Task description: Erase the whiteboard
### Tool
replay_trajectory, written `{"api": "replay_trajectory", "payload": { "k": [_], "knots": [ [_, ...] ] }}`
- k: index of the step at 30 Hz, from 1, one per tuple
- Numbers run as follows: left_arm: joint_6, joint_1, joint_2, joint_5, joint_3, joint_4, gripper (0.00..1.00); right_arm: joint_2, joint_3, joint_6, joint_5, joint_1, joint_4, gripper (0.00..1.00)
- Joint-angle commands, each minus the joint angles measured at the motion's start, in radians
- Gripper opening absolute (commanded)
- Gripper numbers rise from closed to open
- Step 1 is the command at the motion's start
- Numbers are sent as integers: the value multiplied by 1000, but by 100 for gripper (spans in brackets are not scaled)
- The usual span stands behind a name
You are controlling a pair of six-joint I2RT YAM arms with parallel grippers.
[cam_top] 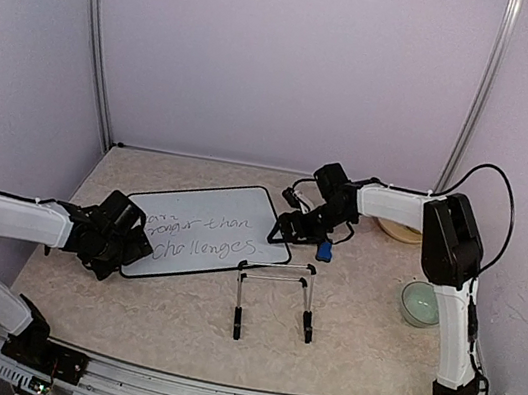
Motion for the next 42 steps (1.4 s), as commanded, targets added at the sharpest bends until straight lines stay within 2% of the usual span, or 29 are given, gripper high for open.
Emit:
{"api": "replay_trajectory", "payload": {
  "k": [1,15,25,33,42],
  "knots": [
    [-15,-18,19,-53,-5,-3,99,-39,-54,-14,15,-17,18,100],
    [8,-60,92,-13,-11,157,99,-33,-98,-19,-48,14,33,100],
    [30,-76,79,9,-20,219,99,-75,-185,33,-211,28,129,99],
    [35,-85,71,19,-31,247,99,-79,-179,99,-337,28,202,97],
    [34,-85,59,16,-35,247,99,-95,-155,137,-408,30,240,97]
  ]
}}
